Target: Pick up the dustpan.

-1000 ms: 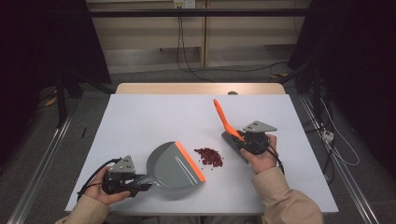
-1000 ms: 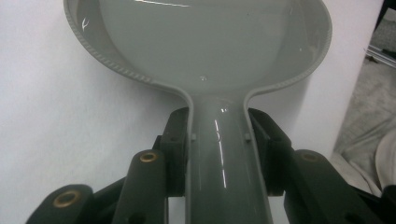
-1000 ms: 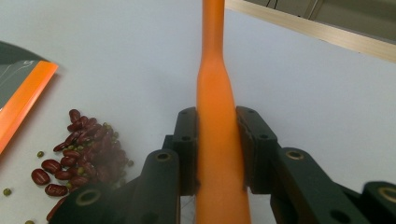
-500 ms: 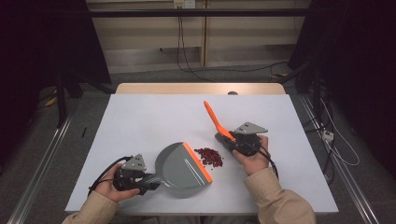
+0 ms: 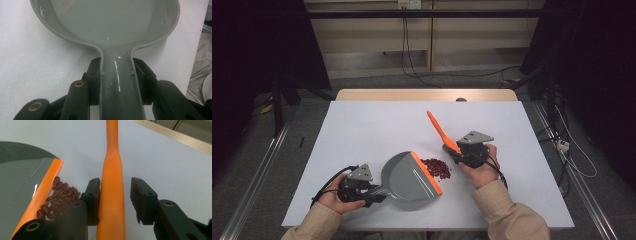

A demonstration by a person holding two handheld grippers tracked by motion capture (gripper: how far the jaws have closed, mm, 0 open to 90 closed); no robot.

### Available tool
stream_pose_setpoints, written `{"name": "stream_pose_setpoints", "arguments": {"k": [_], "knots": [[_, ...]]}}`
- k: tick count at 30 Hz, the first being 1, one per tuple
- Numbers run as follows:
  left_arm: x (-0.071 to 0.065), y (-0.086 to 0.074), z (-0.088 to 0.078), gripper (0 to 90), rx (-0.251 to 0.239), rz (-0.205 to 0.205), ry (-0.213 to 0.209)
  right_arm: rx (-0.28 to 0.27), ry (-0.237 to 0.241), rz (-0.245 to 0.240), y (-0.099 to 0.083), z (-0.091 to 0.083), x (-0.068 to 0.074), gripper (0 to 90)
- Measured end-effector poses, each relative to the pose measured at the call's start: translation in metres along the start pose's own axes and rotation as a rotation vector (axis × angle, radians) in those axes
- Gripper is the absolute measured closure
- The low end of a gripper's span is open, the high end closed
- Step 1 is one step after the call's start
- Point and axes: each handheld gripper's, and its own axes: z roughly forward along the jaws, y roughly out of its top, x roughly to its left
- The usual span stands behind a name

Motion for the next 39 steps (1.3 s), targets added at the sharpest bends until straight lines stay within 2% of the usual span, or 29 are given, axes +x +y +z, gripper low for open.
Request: {"name": "stream_pose_setpoints", "arguments": {"k": [3,5,6,7,12,16,18,21,23,25,26,30,31,35,36,39], "knots": [[0.0,0.0,0.001,62.3,0.0,-0.003,-0.001,0.044,0.001,-0.014,0.003,0.001,-0.002,59.7],[0.001,0.001,0.002,62.3,0.004,0.001,-0.002,0.055,0.015,-0.018,0.004,0.0,-0.003,70.9],[0.001,0.001,0.002,62.3,0.014,0.012,-0.001,0.059,0.004,-0.038,0.004,0.0,-0.003,71.2],[0.001,0.002,0.003,62.3,0.005,0.001,-0.004,0.06,0.0,-0.032,0.003,0.0,-0.004,71.3],[0.001,0.004,0.006,62.1,0.021,0.008,-0.006,0.044,-0.001,-0.001,-0.001,-0.002,-0.002,71.6],[0.001,0.004,0.008,62.0,0.024,0.007,-0.005,0.046,-0.022,-0.026,-0.002,-0.004,0.002,71.6],[0.001,0.003,0.009,62.0,0.016,-0.006,-0.009,0.046,-0.025,-0.021,-0.003,-0.004,0.002,71.6],[0.001,0.002,0.009,61.9,0.021,-0.002,-0.01,0.045,-0.028,-0.002,-0.003,-0.005,0.0,71.5],[0.001,0.001,0.009,61.9,0.011,-0.009,-0.009,0.043,-0.044,-0.01,-0.004,-0.005,-0.001,71.4],[0.002,0.001,0.009,61.8,0.016,0.0,-0.008,0.044,-0.042,-0.005,-0.004,-0.005,-0.001,71.4],[0.001,0.001,0.01,61.6,0.007,-0.011,-0.01,0.049,-0.035,0.002,-0.003,-0.005,-0.002,71.4],[0.001,0.0,0.008,58.7,-0.007,-0.009,-0.012,0.055,-0.032,0.018,-0.003,-0.006,-0.002,71.6],[0.0,0.0,0.007,58.0,-0.018,-0.021,-0.013,0.051,-0.03,0.023,-0.003,-0.006,-0.002,71.6],[-0.001,-0.001,0.002,53.9,-0.016,-0.006,0.001,0.045,-0.023,0.037,-0.003,-0.004,0.001,71.7],[-0.003,-0.001,0.002,52.4,-0.022,-0.015,-0.003,0.048,-0.026,0.036,-0.003,-0.004,0.003,71.6],[-0.003,-0.001,0.0,49.7,-0.01,-0.007,0.009,0.042,-0.024,0.03,-0.003,-0.003,0.007,71.6]]}}
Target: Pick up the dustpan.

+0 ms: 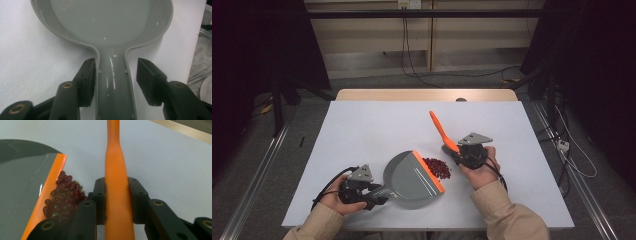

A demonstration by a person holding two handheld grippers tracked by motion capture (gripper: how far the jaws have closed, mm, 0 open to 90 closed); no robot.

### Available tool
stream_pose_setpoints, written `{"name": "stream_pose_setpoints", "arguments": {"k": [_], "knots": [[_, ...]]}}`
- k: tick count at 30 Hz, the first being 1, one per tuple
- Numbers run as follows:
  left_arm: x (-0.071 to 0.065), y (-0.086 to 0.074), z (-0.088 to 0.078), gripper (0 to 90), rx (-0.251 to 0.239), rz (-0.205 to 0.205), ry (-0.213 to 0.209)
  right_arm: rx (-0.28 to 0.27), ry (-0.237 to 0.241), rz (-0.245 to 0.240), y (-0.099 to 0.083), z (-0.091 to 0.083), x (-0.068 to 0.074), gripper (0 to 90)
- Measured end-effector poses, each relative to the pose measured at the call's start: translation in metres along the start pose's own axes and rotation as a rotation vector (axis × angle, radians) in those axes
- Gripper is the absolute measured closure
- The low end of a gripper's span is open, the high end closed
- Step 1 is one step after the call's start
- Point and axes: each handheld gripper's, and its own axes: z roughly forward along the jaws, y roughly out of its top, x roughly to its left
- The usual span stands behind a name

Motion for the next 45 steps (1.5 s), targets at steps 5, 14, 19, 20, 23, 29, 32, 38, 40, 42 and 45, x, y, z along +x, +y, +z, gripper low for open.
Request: {"name": "stream_pose_setpoints", "arguments": {"k": [5,14,19,20,23,29,32,38,40,42,45], "knots": [[0.001,0.001,-0.002,52.3,0.002,0.007,0.003,-0.007,0.0,-0.008,-0.001,0.0,0.007,71.6],[0.0,0.003,-0.004,62.0,0.015,-0.01,0.016,-0.019,0.008,-0.004,-0.002,0.0,0.019,71.5],[-0.001,0.005,-0.004,62.3,0.025,-0.003,0.02,-0.028,0.014,-0.009,-0.001,0.002,0.026,71.4],[-0.001,0.005,-0.004,62.4,0.026,-0.004,0.02,-0.03,0.017,-0.002,-0.001,0.002,0.027,71.4],[-0.001,0.005,-0.003,62.4,0.022,-0.012,0.019,-0.032,0.022,0.001,-0.001,0.002,0.029,71.4],[0.0,0.006,-0.002,62.5,0.022,-0.01,0.015,-0.036,0.031,0.002,0.001,0.004,0.034,71.3],[0.0,0.007,-0.002,62.5,0.023,-0.011,0.014,-0.035,0.03,0.001,0.001,0.004,0.035,71.3],[0.0,0.008,-0.002,62.5,0.025,-0.011,0.013,-0.037,0.028,0.003,0.001,0.004,0.038,71.2],[0.001,0.008,-0.002,62.5,0.031,-0.005,0.012,-0.036,0.029,0.0,0.001,0.004,0.039,71.1],[0.001,0.008,-0.002,62.5,0.03,-0.004,0.011,-0.04,0.029,0.004,0.001,0.004,0.039,71.2],[0.001,0.008,-0.002,62.5,0.029,-0.004,0.009,-0.041,0.031,0.01,0.001,0.004,0.038,71.2]]}}
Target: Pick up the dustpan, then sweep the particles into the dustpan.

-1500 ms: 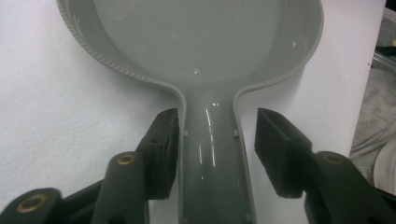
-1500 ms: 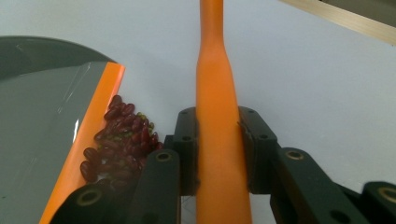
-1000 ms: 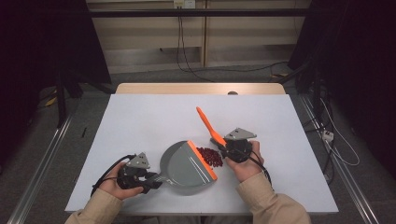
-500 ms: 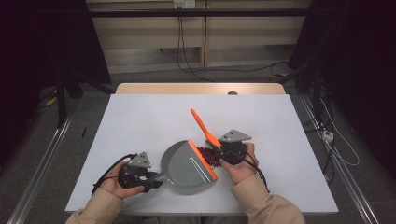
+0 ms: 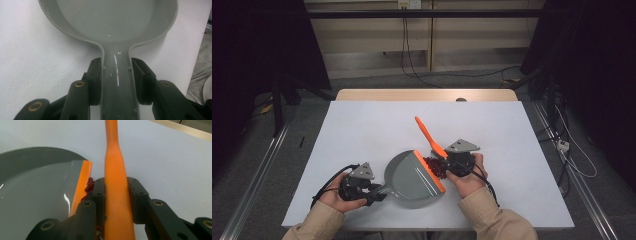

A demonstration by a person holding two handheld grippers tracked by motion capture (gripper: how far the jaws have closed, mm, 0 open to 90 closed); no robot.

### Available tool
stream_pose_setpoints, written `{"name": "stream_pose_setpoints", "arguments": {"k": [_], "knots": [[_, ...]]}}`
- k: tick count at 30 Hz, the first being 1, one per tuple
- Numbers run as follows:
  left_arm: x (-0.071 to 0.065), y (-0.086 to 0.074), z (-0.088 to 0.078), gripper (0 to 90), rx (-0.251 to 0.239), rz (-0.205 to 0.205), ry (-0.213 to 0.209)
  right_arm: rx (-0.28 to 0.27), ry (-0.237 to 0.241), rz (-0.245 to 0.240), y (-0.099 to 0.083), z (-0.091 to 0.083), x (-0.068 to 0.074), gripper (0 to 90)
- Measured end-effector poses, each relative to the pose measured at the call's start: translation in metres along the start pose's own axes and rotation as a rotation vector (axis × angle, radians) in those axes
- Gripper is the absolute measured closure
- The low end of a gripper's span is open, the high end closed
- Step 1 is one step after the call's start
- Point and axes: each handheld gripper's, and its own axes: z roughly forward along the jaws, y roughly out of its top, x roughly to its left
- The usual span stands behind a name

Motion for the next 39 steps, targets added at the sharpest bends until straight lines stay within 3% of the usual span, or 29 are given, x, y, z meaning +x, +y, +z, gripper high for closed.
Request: {"name": "stream_pose_setpoints", "arguments": {"k": [31,39], "knots": [[-0.001,0.001,0.002,62.5,-0.007,-0.009,0.001,0.0,0.018,0.027,0.002,0.001,0.013,71.1],[-0.002,0.002,0.003,62.5,-0.011,-0.018,0.001,0.001,0.023,0.009,0.003,0.002,0.02,71.1]]}}
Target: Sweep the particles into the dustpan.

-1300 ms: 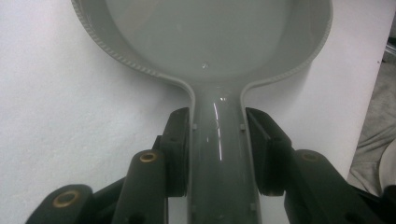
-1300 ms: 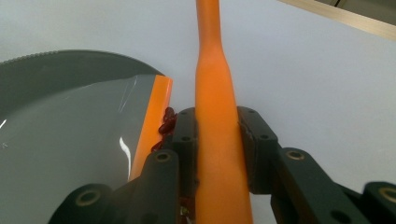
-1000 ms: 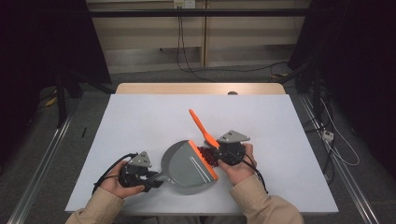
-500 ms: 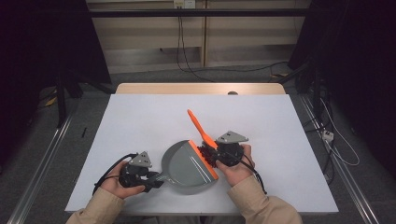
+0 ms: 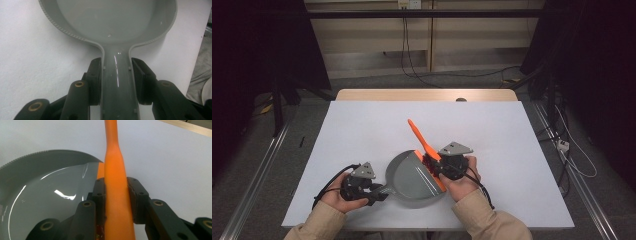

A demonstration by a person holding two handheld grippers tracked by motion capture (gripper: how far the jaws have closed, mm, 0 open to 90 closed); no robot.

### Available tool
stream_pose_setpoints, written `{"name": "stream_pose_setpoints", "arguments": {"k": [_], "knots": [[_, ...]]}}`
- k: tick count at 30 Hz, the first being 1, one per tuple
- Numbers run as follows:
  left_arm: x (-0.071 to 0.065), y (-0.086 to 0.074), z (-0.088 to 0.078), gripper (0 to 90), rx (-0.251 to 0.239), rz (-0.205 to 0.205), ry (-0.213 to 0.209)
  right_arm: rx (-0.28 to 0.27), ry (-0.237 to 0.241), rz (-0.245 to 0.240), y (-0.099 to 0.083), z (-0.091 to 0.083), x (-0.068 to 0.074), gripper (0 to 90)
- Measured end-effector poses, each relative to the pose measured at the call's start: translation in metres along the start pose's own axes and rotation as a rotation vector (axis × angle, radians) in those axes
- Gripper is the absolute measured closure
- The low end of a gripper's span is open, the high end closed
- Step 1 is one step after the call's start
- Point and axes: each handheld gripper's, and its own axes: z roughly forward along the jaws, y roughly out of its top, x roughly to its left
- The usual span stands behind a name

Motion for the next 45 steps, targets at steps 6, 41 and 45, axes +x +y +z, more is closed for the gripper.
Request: {"name": "stream_pose_setpoints", "arguments": {"k": [6,41,45], "knots": [[0.0,0.0,0.0,62.6,-0.001,-0.003,0.001,-0.003,0.022,0.004,0.002,0.002,0.006,71.1],[0.0,-0.002,0.0,62.5,-0.014,-0.021,-0.002,-0.118,0.135,0.042,0.027,-0.009,0.009,71.4],[0.001,-0.002,0.0,62.6,-0.011,-0.017,-0.004,-0.117,0.104,0.049,0.027,-0.013,-0.006,71.4]]}}
